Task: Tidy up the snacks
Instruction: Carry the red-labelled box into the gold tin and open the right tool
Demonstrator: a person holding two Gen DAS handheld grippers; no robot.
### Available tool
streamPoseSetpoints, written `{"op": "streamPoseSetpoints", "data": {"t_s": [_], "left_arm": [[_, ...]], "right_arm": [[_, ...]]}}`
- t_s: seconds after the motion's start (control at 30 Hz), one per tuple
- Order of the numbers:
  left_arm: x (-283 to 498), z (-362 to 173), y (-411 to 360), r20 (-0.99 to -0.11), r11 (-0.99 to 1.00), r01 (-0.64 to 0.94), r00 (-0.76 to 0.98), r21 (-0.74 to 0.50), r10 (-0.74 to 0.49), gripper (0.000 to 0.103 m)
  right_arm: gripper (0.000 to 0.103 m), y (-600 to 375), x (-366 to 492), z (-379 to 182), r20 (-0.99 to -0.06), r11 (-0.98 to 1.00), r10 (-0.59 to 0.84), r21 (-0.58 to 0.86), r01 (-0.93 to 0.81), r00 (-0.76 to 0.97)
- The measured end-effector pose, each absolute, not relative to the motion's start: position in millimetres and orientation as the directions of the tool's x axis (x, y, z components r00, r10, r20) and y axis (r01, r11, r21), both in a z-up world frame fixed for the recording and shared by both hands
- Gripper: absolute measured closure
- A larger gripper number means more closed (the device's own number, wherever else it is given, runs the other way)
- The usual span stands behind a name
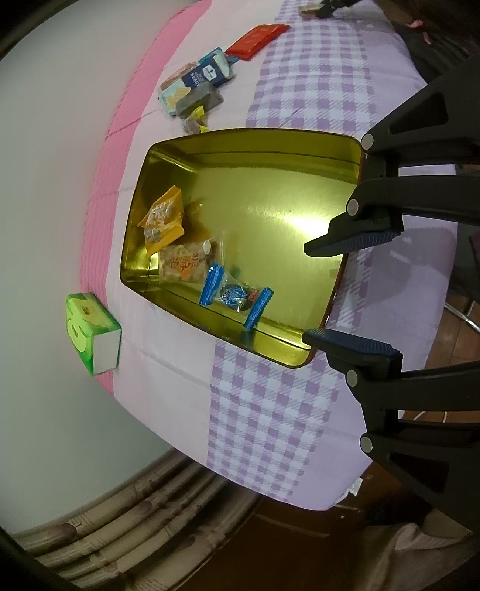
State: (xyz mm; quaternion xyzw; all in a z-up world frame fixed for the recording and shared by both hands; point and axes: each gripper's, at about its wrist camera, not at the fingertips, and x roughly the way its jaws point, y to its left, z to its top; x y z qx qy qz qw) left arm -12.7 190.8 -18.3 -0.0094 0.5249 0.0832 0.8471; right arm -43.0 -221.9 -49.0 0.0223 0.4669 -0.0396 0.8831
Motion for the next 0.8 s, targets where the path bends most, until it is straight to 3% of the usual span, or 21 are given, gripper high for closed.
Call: {"op": "streamPoseSetpoints", "data": {"t_s": [0.23, 0.37, 0.5, 0.8], "left_arm": [[-14.3, -10.8, 195.8, -0.875, 0.982, -0.178, 0.463, 0.064, 0.141, 0.061], [-14.2, -8.9, 201.2, -0.871, 0.978, -0.199, 0.468, 0.062, 0.15, 0.061], [-13.8, -8.4, 202.8, -0.871, 0.978, -0.199, 0.468, 0.063, 0.152, 0.06], [-11.7, -7.1, 210.1, -0.864, 0.974, -0.215, 0.475, 0.071, 0.168, 0.055]], "right_arm": [[0.076, -164.6, -24.2, 10.7, -0.742, 0.984, 0.171, 0.159, -0.078, 0.648], [0.076, -100.8, 0.0, 35.4, -0.715, 0.967, 0.253, 0.161, -0.199, 0.652], [0.076, -38.2, 28.5, 38.3, -0.709, 0.931, 0.352, 0.199, -0.304, 0.611], [0.076, 65.9, 72.6, 12.0, -0.761, 0.893, 0.387, 0.168, -0.418, 0.521]]}}
